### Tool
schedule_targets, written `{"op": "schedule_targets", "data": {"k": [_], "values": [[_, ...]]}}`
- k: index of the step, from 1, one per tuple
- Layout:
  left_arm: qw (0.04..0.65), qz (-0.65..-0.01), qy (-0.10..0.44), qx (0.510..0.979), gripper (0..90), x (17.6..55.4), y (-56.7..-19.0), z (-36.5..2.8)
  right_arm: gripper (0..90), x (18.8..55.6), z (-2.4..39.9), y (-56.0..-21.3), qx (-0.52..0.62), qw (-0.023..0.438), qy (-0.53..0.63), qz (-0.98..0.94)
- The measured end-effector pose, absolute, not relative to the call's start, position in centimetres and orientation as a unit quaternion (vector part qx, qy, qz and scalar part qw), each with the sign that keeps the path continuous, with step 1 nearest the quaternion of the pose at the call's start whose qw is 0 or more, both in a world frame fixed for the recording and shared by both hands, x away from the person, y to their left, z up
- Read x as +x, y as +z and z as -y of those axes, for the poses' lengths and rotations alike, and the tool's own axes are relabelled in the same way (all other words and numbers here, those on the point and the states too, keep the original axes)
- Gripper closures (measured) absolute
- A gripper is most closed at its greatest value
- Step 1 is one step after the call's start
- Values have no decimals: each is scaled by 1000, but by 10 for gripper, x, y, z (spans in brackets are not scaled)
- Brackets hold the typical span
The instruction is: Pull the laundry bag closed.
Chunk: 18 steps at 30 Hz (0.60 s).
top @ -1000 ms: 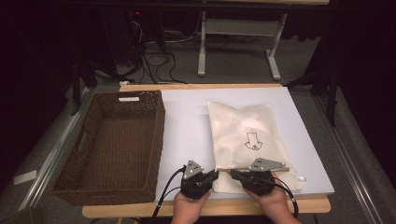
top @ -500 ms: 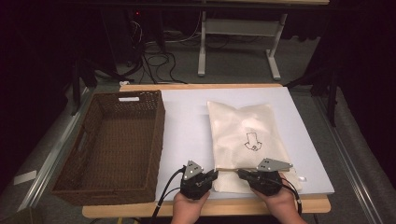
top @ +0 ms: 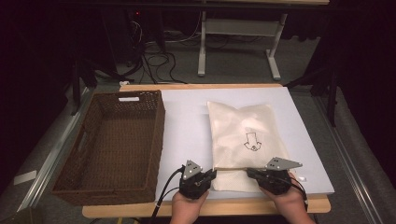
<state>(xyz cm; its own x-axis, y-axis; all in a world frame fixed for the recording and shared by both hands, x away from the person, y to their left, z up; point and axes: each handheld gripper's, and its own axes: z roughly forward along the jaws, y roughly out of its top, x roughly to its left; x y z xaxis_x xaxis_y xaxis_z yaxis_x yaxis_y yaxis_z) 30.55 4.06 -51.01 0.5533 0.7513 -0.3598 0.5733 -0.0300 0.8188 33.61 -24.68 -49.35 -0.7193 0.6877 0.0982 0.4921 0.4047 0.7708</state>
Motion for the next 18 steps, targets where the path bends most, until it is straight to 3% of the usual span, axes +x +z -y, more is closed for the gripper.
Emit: {"op": "schedule_targets", "data": {"k": [18], "values": [[518, -470, 86, 709, 852, 307, -510, -43, 882, 336, 298, -488, 394, 135, 410, -811]]}}
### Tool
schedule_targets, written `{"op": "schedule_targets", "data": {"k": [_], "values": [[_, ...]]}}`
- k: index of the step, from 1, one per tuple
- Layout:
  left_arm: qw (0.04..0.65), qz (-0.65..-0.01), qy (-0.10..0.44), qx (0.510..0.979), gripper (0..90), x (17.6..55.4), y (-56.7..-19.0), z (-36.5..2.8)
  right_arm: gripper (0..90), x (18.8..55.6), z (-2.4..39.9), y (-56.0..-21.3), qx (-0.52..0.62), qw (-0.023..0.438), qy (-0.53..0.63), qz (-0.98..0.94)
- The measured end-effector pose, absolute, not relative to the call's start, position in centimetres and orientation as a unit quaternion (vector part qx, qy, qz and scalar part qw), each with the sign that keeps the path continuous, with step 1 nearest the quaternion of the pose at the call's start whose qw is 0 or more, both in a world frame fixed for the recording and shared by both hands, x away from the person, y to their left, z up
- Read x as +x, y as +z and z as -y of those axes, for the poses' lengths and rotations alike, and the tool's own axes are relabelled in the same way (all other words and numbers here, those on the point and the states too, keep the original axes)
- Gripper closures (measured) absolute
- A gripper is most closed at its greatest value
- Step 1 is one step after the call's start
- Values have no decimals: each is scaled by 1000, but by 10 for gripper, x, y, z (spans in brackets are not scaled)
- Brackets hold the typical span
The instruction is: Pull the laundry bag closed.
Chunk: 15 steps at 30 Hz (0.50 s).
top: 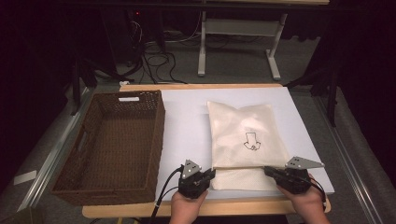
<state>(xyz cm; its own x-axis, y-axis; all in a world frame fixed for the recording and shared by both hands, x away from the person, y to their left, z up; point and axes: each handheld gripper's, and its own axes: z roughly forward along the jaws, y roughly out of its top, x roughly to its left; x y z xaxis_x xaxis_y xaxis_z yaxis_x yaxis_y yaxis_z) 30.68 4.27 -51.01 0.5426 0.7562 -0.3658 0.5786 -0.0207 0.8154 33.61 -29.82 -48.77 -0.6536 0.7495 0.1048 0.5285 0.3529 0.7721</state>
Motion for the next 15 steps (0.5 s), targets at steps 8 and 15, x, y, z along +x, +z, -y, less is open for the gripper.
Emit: {"op": "schedule_targets", "data": {"k": [8, 15], "values": [[517, -471, 86, 709, 852, 307, -510, -43, 882, 334, 320, -487, 407, 146, 409, -804], [517, -471, 86, 709, 852, 307, -510, -43, 882, 332, 340, -486, 426, 151, 410, -792]]}}
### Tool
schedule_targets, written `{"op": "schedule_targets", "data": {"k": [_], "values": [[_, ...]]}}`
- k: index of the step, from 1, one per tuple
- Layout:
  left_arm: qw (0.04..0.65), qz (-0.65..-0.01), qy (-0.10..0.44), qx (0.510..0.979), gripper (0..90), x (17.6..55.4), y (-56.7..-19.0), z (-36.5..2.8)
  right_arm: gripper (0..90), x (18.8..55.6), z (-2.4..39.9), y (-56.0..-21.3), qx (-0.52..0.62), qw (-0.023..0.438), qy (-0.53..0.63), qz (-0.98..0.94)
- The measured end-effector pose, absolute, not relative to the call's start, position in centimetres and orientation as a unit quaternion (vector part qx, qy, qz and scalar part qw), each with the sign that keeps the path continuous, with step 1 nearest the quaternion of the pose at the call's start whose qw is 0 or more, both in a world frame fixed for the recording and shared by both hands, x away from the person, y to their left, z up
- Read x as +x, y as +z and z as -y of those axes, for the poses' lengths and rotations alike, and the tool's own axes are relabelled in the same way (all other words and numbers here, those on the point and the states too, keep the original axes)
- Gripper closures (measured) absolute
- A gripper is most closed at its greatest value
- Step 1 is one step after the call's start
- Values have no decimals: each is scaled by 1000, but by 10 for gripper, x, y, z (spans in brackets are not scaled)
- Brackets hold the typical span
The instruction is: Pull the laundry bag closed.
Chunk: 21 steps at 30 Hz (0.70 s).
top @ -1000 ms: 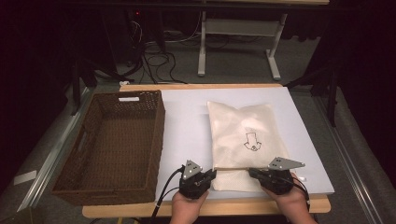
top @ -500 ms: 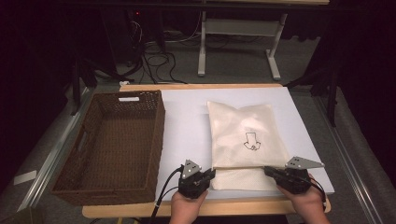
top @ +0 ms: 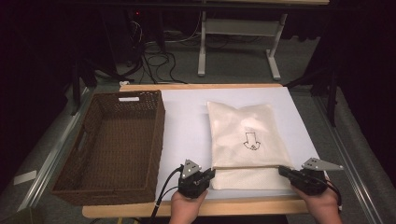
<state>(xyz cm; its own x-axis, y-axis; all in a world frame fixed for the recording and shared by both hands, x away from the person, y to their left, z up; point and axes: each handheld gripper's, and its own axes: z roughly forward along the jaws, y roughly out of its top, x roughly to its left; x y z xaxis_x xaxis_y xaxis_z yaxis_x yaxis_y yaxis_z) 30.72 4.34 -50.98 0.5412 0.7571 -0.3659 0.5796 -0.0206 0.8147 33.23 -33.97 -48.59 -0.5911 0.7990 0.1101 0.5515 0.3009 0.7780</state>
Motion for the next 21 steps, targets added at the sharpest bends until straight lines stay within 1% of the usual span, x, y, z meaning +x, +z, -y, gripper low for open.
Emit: {"op": "schedule_targets", "data": {"k": [7, 9, 10, 11, 15, 20, 21], "values": [[515, -472, 91, 710, 854, 307, -509, -43, 882, 331, 357, -487, 438, 160, 406, -786], [509, -472, 97, 713, 854, 308, -508, -45, 882, 331, 365, -487, 446, 163, 405, -782], [513, -476, 90, 709, 854, 309, -508, -47, 881, 331, 376, -488, 454, 167, 402, -777], [513, -476, 90, 709, 854, 309, -508, -47, 879, 330, 379, -488, 460, 161, 406, -773], [506, -463, 102, 721, 854, 306, -507, -41, 882, 327, 381, -489, 455, 174, 391, -781], [502, -463, 97, 724, 827, 307, -510, -43, 878, 327, 380, -489, 458, 169, 396, -778], [501, -469, 89, 722, 785, 308, -512, -45, 872, 327, 380, -489, 458, 167, 396, -779]]}}
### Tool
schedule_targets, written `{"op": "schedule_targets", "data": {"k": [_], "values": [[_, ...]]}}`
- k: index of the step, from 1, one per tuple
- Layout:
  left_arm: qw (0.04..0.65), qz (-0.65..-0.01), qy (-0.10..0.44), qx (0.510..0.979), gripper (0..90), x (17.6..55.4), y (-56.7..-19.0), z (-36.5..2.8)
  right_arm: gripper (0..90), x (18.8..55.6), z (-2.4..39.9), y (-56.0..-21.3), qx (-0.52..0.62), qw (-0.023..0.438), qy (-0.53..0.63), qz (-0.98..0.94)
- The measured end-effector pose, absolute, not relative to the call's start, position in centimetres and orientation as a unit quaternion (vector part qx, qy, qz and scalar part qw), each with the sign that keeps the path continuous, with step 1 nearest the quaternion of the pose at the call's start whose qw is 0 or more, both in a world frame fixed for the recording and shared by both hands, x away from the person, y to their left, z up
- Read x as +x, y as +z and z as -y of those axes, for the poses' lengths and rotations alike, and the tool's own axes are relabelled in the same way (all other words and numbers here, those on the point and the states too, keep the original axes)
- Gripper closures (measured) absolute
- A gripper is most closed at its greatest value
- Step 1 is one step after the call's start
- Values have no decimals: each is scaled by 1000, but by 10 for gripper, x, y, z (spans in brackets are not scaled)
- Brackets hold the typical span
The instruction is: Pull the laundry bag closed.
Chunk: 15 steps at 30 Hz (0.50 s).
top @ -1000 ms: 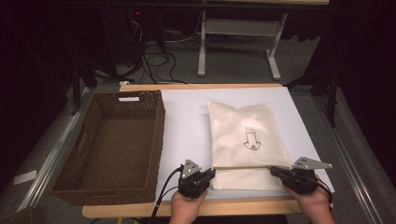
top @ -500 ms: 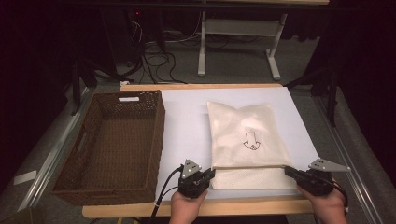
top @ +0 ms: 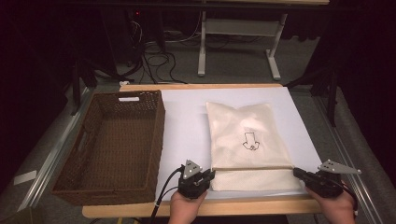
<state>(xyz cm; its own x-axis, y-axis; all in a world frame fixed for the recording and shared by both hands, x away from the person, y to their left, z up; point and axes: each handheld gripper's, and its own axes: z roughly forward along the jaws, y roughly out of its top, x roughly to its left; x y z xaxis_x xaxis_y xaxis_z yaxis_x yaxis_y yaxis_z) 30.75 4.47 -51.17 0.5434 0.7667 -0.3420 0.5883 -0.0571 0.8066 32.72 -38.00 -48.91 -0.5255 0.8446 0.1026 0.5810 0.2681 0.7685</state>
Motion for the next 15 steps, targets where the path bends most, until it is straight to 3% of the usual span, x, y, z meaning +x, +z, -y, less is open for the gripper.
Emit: {"op": "schedule_targets", "data": {"k": [4, 7, 8, 11, 12, 13, 15], "values": [[493, -472, 108, 723, 690, 307, -511, -47, 837, 327, 379, -488, 452, 172, 406, -775], [489, -470, 140, 721, 561, 304, -504, -50, 729, 324, 374, -482, 443, 182, 420, -771], [488, -470, 151, 720, 561, 303, -502, -51, 729, 324, 374, -482, 443, 182, 420, -771], [480, -464, 216, 712, 449, 300, -486, -60, 539, 324, 365, -474, 426, 192, 437, -768], [480, -464, 216, 712, 423, 300, -486, -60, 479, 324, 362, -471, 423, 195, 442, -767], [477, -460, 233, 711, 423, 299, -482, -62, 479, 324, 362, -471, 423, 195, 442, -767], [465, -455, 261, 713, 322, 296, -476, -65, 294, 327, 348, -463, 413, 210, 451, -763]]}}
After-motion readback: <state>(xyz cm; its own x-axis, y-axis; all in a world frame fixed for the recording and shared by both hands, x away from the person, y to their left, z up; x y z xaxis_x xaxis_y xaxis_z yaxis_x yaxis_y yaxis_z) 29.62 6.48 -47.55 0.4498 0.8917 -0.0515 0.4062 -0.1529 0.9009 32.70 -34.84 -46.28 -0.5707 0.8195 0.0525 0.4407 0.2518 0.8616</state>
